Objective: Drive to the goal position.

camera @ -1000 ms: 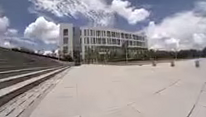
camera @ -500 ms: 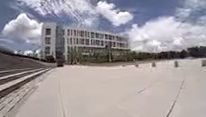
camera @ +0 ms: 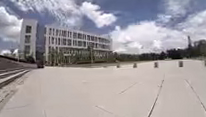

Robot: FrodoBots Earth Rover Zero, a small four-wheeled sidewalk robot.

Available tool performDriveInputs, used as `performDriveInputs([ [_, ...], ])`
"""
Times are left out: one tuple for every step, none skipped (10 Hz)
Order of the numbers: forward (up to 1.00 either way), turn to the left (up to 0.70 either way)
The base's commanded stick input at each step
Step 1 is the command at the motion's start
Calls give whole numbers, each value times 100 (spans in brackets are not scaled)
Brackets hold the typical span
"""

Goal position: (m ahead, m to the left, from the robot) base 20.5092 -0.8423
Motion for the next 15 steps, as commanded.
performDriveInputs([
  [0,-70],
  [0,-70],
  [0,-64],
  [0,-69],
  [0,-70],
  [0,-68],
  [0,29],
  [0,10],
  [0,17],
  [0,33],
  [0,-32],
  [0,-64],
  [0,-70],
  [0,-70],
  [0,-70],
])
